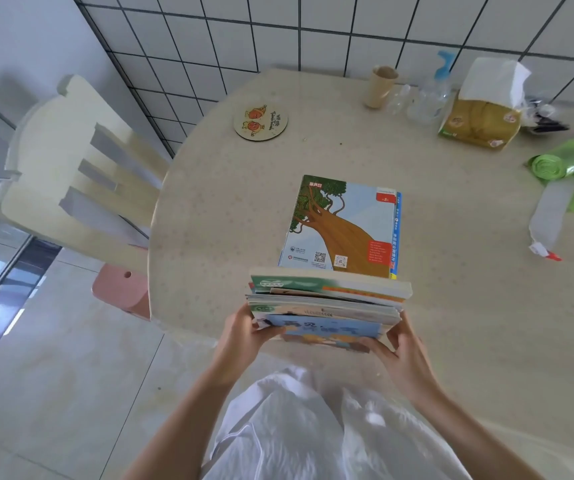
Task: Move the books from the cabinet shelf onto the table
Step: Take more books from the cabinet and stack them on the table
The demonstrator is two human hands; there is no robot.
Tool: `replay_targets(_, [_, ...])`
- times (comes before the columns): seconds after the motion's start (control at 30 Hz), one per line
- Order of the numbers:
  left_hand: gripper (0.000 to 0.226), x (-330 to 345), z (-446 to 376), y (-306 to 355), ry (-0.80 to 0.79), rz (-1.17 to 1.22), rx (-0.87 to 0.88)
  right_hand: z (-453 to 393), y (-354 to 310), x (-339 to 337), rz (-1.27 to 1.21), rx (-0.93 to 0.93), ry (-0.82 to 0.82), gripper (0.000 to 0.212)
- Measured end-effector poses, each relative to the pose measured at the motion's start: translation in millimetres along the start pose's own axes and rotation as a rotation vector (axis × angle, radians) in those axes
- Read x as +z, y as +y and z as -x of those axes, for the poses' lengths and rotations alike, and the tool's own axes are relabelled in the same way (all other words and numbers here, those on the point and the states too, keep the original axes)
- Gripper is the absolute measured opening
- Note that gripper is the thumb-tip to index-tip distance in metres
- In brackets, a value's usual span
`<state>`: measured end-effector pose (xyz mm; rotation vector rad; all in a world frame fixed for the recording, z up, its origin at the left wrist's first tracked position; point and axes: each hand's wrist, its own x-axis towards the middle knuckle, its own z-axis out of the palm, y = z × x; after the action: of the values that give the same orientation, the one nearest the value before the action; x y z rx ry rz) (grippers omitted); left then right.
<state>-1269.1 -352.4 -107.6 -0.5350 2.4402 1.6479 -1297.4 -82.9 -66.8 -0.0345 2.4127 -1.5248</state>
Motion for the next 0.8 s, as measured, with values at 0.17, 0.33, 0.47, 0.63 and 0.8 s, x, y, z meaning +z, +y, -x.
replay_targets(0.17, [0.045, -5.8, 0.4, 22.6, -0.020, 0.070, -0.056, -3.4, -11.9, -14.4, -0.042, 0.028, -0.066, 0.071])
replay_targets(0.33, [0.065, -20.7, -17.9, 66.3, -0.105, 0.259, -0.121, -16.3, -30.2, -34.0, -0.204, 0.103, -0.111, 0.045])
replay_targets(0.47, [0.046, -24.3, -42.9, 99.4, -0.145, 0.255, -0.131, -40.7, -47.6, -49.3, -0.287, 0.202, -0.078, 0.041])
replay_targets(0.63, [0.035, -20.8, -78.0, 127.9, -0.203, 0.080, -0.120, -76.7, -69.4, -68.1, -0.375, 0.319, -0.092, 0.027])
replay_targets(0.8, [0.019, -7.7, -103.7, 145.9, -0.145, 0.150, -0.166, -109.5, -74.9, -74.0, -0.381, 0.398, -0.052, 0.019])
